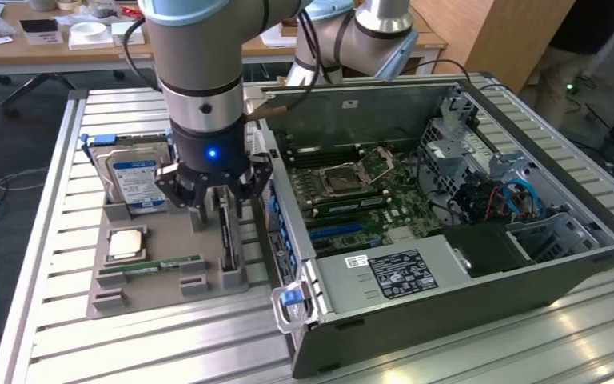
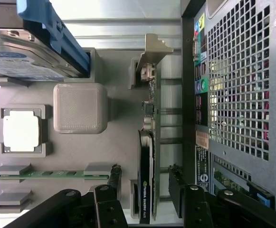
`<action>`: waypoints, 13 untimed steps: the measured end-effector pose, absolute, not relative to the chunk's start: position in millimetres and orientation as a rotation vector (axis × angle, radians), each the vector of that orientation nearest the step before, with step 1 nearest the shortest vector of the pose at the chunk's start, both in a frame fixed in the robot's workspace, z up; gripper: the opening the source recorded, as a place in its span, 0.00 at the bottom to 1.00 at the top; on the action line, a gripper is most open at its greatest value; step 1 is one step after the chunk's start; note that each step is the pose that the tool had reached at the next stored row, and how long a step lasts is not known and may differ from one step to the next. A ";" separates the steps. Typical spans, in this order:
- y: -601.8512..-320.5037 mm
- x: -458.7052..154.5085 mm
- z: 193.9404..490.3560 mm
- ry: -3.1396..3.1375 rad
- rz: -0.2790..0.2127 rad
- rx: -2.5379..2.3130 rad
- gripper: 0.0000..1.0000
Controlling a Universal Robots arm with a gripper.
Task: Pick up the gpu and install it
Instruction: 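Pick up the gpu and move the gpu toward the slot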
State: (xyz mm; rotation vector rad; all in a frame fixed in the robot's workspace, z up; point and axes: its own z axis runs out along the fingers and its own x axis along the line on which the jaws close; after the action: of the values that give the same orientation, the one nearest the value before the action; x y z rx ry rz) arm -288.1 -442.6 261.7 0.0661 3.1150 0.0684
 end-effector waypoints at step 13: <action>-441.0 -288.1 246.2 3.115 0.069 0.066 0.53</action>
State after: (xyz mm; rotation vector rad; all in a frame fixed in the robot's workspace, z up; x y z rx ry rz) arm -288.1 -441.0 246.2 0.0663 3.1147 0.0687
